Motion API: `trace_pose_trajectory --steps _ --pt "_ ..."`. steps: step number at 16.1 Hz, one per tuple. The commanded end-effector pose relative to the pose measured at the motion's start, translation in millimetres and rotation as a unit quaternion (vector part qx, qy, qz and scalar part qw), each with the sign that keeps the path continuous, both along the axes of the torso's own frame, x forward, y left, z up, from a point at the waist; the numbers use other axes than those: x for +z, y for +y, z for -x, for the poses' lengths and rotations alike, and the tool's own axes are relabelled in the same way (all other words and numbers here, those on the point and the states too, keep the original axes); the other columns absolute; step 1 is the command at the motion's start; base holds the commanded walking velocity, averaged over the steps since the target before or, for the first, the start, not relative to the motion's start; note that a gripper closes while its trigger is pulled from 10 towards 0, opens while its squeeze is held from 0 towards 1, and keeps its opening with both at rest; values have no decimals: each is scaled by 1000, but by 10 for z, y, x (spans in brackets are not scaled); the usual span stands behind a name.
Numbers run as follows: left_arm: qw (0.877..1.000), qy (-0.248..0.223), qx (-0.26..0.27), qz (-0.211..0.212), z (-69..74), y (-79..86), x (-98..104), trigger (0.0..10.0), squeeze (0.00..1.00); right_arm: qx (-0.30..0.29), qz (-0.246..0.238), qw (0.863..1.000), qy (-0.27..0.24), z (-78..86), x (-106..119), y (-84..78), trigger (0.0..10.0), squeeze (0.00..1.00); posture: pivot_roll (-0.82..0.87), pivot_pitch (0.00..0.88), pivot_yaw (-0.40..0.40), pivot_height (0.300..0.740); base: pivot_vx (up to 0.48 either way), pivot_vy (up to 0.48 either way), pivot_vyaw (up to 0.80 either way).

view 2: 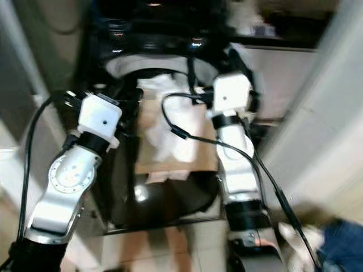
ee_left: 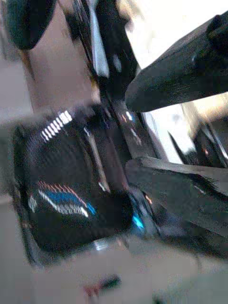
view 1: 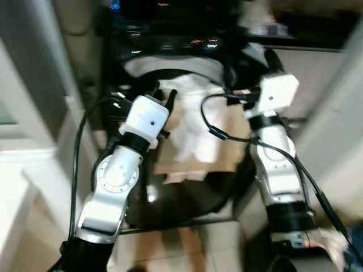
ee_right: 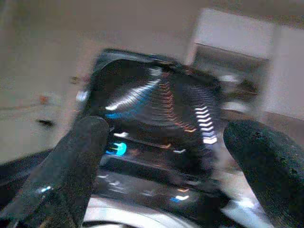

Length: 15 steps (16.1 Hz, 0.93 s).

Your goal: Clothes washing

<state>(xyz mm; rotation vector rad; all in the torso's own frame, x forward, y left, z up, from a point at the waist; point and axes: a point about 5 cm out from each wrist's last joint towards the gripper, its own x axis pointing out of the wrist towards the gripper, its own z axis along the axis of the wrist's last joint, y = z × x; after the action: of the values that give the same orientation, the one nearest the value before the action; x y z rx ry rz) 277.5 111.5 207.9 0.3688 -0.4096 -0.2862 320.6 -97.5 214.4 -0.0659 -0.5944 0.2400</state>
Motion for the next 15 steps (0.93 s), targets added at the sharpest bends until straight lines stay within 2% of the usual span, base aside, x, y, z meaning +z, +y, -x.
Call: trace_pose_trajectory --steps 1,2,3,4,5,6,8,11,12,14,15 --pt "1000 -2 3 6 -9 -5 19 10000 0 13 6 1000 28 17 -113 -29 10000 0 65 0 -82 740 0 0 0" --pt "1000 -5 11 10 -4 23 29 10000 0 32 10 998 54 108 -256 -39 10000 0 72 0 -85 740 0 0 0" --pt "1000 -3 16 15 14 52 19 10000 0 43 24 995 84 287 -485 -131 10000 0 67 0 -82 740 0 0 0" --pt "1000 -3 18 15 22 60 13 10000 0 43 30 994 101 349 -586 -174 10000 0 67 0 -81 740 0 0 0" --pt "1000 -3 20 15 31 74 10 10000 0 30 32 989 144 389 -799 -255 10000 0 67 0 -78 740 0 0 0" --pt "1000 -3 21 15 35 82 10 10000 0 25 39 986 157 388 -882 -267 10000 0 65 0 -71 740 0 0 0" --pt "1000 3 29 8 50 121 -8 10000 0 16 41 977 209 305 -1140 -268 10000 0 88 0 -52 740 0 0 0" --pt "999 10 31 -3 145 183 1 10000 0 35 36 957 285 185 -1435 -135 10000 0 146 44 -31 740 0 0 0" --pt "999 21 42 -10 241 263 -5 10000 0 56 43 939 337 150 -1604 14 10000 0 183 88 -16 740 0 0 0" --pt "998 31 59 -20 382 359 9 10000 0 73 49 922 378 127 -1720 190 10000 0 247 154 -16 740 0 0 0" --pt "997 35 67 -22 435 394 11 10000 0 72 62 919 382 103 -1730 248 10000 0 268 180 -16 740 0 0 0"
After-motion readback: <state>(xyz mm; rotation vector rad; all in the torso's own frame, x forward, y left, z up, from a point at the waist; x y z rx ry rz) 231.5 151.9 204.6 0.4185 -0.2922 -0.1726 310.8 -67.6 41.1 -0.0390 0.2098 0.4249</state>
